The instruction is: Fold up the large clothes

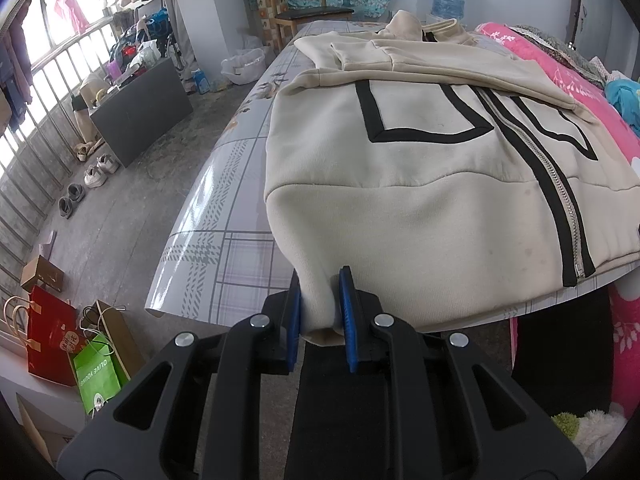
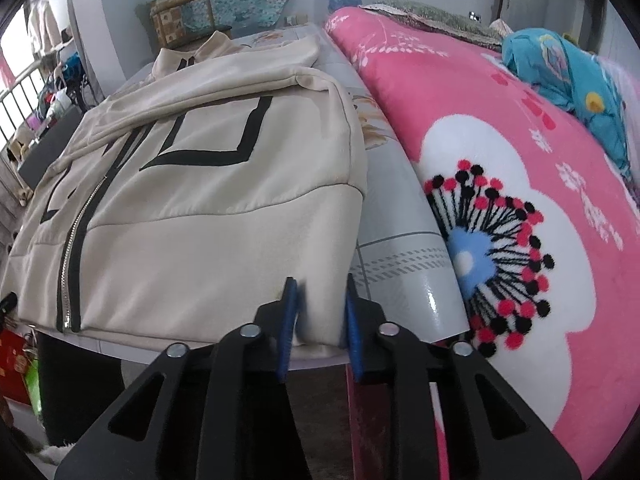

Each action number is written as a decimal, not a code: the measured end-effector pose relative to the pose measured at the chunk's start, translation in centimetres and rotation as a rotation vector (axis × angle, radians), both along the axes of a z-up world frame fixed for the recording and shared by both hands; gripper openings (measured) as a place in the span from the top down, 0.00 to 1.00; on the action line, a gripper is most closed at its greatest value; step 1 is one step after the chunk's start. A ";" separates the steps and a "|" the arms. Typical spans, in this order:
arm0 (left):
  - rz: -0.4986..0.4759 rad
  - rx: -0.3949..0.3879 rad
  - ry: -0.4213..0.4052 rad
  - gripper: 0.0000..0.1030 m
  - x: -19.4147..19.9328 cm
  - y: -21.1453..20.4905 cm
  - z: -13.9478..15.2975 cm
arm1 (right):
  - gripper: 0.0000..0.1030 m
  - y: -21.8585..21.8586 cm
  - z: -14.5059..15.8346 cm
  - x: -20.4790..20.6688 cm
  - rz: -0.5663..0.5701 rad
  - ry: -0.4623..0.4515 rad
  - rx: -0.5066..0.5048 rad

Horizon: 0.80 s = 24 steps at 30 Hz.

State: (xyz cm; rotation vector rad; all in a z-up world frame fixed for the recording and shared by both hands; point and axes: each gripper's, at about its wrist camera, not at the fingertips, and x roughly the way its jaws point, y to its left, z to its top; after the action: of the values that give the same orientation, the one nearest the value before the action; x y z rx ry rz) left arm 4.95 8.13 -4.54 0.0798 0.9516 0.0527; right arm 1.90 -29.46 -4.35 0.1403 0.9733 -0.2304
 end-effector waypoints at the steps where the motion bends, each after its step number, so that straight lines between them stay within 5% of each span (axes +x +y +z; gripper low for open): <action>1: 0.001 -0.001 -0.001 0.83 0.0 0.0 0.0 | 0.84 0.1 0.0 0.0 0.002 0.000 -0.005; 11: -0.004 0.009 -0.013 0.84 -0.2 -0.3 0.2 | 0.94 0.6 0.5 -0.3 0.008 -0.024 -0.034; 15: -0.008 0.025 -0.036 0.93 -0.3 -0.3 0.7 | 0.94 0.7 1.1 -0.6 0.013 -0.041 -0.044; 24: -0.029 -0.013 -0.154 0.95 -1.3 -0.3 4.7 | 0.95 0.3 3.8 -1.8 0.032 -0.119 -0.040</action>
State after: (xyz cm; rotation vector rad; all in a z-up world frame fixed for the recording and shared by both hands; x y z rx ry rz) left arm 3.60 7.83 0.14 0.0769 0.7970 0.0253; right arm 0.13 -29.16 -0.56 0.1004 0.8511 -0.2094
